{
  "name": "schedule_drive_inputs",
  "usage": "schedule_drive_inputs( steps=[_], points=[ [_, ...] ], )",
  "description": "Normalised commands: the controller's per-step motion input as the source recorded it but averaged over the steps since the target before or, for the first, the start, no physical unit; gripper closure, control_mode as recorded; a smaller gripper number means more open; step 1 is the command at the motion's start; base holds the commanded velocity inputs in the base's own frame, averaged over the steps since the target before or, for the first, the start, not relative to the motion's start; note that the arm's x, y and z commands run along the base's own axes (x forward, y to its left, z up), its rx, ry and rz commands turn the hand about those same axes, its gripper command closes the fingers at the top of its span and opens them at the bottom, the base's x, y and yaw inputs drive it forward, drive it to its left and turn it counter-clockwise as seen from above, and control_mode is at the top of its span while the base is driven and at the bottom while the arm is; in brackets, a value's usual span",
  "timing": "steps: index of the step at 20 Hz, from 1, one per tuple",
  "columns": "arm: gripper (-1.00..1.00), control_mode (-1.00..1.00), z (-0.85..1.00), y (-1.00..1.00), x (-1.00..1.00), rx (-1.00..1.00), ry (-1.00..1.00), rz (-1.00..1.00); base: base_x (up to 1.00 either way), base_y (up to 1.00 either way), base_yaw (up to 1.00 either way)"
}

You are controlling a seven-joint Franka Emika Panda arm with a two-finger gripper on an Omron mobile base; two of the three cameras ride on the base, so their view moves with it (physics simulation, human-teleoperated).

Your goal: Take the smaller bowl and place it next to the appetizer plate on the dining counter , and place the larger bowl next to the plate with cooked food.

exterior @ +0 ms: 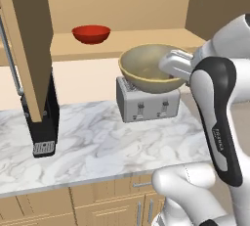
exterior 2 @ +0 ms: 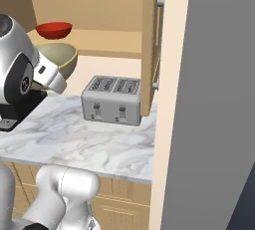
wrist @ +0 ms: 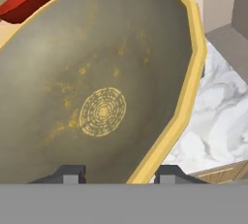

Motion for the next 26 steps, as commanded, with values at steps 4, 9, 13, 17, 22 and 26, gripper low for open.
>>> schedule_drive_inputs(
  steps=[4, 9, 13, 17, 22, 26],
  points=[
    [1.00, -1.00, -0.20, 0.01, -0.12, 0.00, 0.00, 0.04, 0.00, 0.00, 0.00],
    [1.00, -1.00, -0.45, 0.20, 0.05, -0.01, 0.08, 0.00, 0.00, 0.00, 0.00],
    [1.00, 1.00, 0.00, 0.00, 0.00, 0.00, 0.00, 0.00, 0.00, 0.18, 0.00],
    [1.00, 1.00, 0.00, 0.00, 0.00, 0.00, 0.00, 0.00, -0.40, 0.17, 0.05],
    [1.00, 1.00, 0.00, 0.00, 0.00, 0.00, 0.00, 0.00, -0.53, 0.41, 0.20],
    [1.00, 1.00, 0.00, 0.00, 0.00, 0.00, 0.00, 0.00, -0.35, 0.77, 0.26]
  ],
)
